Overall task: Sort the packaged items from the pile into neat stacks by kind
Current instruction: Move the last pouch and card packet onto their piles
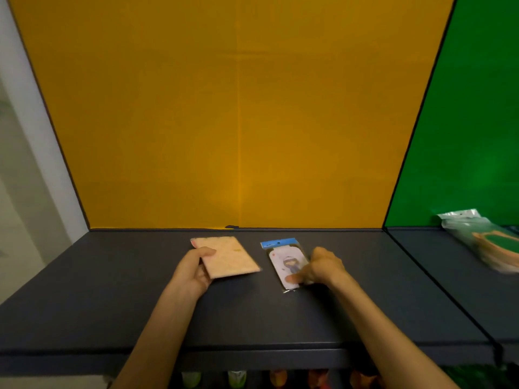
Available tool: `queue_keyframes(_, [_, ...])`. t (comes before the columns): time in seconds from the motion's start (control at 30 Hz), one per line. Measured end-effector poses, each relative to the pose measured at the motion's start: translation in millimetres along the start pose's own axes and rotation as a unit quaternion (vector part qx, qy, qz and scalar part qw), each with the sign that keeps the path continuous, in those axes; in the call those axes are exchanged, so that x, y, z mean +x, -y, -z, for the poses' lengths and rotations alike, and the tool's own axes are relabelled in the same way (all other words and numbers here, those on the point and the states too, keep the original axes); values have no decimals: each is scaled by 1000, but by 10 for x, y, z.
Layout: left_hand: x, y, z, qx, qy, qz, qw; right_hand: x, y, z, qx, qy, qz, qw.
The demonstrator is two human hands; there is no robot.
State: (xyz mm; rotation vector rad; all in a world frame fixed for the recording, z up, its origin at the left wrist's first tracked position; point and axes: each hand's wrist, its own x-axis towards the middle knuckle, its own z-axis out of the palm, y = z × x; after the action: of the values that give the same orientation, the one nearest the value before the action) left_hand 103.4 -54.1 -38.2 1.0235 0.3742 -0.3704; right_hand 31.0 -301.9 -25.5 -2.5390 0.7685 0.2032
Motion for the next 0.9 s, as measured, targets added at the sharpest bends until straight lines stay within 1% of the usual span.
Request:
queue_keyframes(0.1, [-16,89,-129,11,29,-1,1000,-1,-31,34,29,31,-18,999])
queue_keyframes(0.2, [-28,202,-281,9,46,-6,999,-48,-110,113,92,61,-18,994])
queue_keyframes(0.3, [-57,312,-442,27,56,-21,998,-74,-291,175,169,62,1,984])
queue_keyframes(0.37, [-92,404,-592,48,69,-42,996,-87,-483,210,233,53,15,971])
queue_keyframes(0.47, [-206,572,-873,74,84,-51,992,-187,-818,301,342,47,15,938])
queue_keyframes(0.63, [-473,1007,-1412,105,128,-50,985,-334,-1532,576,433,-8,40,901])
queue_keyframes(0.77, [-757,1471,-1937,61,159,-54,984,-420,-2314,891,491,-55,53,868])
queue_keyframes(0.9, [-1138,2014,-2510,52,177,-92,978,-531,-3166,1231,546,-98,45,831])
